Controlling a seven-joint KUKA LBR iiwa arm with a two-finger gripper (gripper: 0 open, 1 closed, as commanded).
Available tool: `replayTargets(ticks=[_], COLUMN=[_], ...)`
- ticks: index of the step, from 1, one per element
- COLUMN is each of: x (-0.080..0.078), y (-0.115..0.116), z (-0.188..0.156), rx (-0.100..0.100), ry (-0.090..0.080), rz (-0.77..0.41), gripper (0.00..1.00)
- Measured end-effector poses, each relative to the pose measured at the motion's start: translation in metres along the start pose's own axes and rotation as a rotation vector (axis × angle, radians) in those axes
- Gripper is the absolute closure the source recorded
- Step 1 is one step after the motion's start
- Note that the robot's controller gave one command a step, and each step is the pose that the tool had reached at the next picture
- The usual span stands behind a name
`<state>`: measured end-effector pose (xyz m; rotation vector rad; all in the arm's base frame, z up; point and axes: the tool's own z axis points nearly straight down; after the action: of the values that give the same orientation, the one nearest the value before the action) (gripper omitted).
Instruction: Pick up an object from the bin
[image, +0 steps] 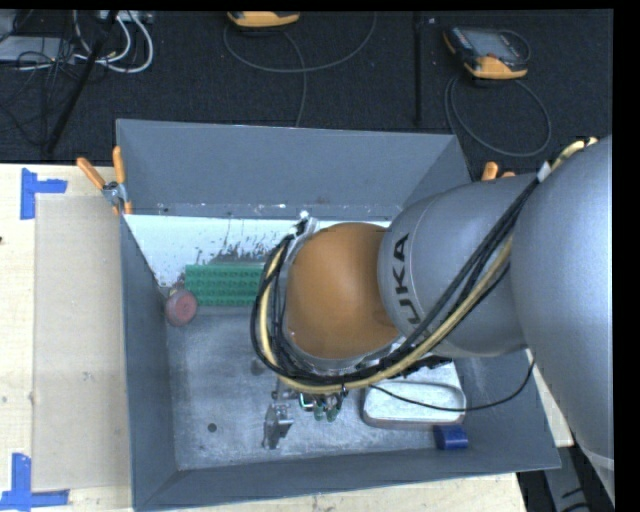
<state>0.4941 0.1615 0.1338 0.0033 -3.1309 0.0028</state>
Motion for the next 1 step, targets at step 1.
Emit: replayTargets(ticks=[1], x=[-0.0214], y=[-0.0178], z=[-0.0400], rx=[0.001], ry=[-0.012], rz=[-0.617], gripper=[0.00])
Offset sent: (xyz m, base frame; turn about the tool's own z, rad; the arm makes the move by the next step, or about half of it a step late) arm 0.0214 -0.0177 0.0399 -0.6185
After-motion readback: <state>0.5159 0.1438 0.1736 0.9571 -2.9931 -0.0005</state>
